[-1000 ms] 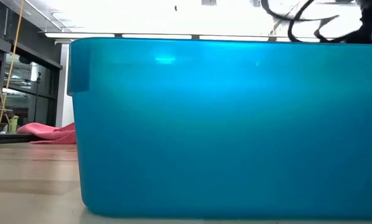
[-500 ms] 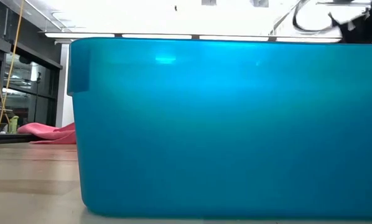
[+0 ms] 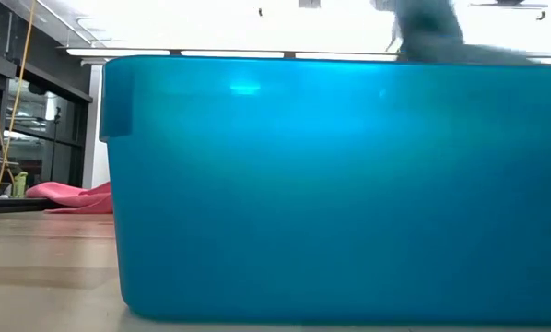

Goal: Sort microfiber towel by color & place in baskets
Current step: Put the blue towel into the left transparent bin

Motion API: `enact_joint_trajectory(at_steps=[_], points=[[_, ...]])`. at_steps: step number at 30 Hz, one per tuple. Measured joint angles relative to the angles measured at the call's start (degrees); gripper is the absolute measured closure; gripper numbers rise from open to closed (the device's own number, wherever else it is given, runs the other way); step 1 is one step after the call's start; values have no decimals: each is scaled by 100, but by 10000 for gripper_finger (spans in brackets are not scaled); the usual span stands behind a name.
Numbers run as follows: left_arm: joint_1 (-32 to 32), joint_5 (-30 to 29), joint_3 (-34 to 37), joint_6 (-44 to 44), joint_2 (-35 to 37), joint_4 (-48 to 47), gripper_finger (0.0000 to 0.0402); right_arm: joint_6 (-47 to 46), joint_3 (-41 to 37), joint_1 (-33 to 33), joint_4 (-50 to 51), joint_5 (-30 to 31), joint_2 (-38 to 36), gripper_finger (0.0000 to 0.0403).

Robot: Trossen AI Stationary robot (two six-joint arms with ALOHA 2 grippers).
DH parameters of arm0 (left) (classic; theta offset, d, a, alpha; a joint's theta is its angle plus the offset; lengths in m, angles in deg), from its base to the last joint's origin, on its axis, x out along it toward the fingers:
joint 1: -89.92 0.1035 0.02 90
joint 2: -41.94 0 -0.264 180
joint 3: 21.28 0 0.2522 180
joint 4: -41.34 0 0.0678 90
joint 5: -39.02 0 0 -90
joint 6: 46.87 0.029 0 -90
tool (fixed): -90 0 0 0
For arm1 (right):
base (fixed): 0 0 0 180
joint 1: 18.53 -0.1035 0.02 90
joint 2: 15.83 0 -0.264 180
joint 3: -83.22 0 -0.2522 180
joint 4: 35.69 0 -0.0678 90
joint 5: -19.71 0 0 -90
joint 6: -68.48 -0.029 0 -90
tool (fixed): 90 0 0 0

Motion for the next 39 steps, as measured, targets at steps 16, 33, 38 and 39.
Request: enact_joint_trajectory(at_steps=[16, 33, 38, 39], points=[[-2, 44, 0, -427, 0, -9, 193, 3928, 365, 2388, -4590, -2368, 1540, 403], [-2, 39, 0, -484, 43, 820, 193, 3961, 361, 3342, -7413, -3212, 3358, 403], [-2, 75, 0, -490, 151, 1013, 193, 4170, 361, 3322, -7585, -2852, 3762, 403], [-2, 77, 0, -490, 170, 1101, 193, 4121, 361, 3306, -7658, -2872, 3876, 403]])
